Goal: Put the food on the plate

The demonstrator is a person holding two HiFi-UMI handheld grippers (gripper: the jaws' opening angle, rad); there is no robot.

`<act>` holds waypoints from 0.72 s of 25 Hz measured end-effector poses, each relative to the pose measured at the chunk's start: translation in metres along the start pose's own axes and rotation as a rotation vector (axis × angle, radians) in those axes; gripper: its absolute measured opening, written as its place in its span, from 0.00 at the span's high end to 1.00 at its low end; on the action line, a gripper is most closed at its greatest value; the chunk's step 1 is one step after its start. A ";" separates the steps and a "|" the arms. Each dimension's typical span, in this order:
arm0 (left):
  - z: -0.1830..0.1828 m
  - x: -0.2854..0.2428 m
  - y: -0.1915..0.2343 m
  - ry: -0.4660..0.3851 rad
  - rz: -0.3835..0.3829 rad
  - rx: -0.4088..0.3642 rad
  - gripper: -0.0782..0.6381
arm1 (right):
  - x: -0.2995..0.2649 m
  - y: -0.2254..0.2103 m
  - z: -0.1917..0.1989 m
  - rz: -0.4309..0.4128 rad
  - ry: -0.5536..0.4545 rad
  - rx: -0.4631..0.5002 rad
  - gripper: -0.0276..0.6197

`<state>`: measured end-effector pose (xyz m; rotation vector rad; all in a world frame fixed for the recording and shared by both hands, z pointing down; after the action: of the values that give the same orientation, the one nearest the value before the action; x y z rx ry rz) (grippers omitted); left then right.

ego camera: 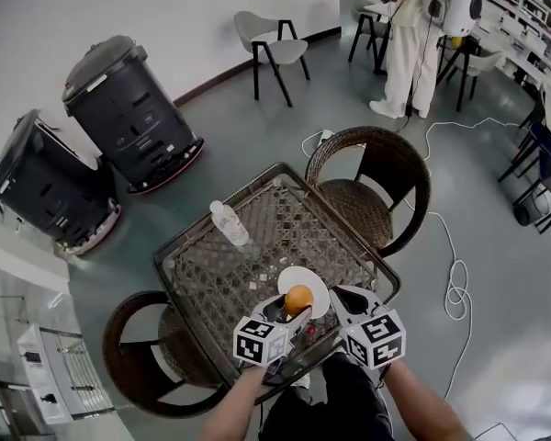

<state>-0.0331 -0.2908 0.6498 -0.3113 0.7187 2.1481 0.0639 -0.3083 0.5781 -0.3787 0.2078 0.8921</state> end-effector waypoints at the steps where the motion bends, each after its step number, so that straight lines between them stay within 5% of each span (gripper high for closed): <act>1: 0.004 -0.005 0.003 0.015 -0.011 0.006 0.49 | -0.003 -0.003 0.003 -0.009 0.013 -0.001 0.95; 18: 0.058 -0.061 0.036 0.278 -0.131 0.062 0.49 | -0.043 -0.029 0.036 -0.106 0.154 0.000 0.95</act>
<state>-0.0221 -0.3130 0.7377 -0.6155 0.8938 1.9748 0.0606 -0.3412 0.6317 -0.4551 0.3262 0.7593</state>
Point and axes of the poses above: the fingertips, and each gripper's own axes: x backward along the fingers, y to its left, z out of its underside, the point moved 2 cm from there along x, backward along the fingers, and after that the axes turned 9 degrees about -y, right-handed, at the moved point
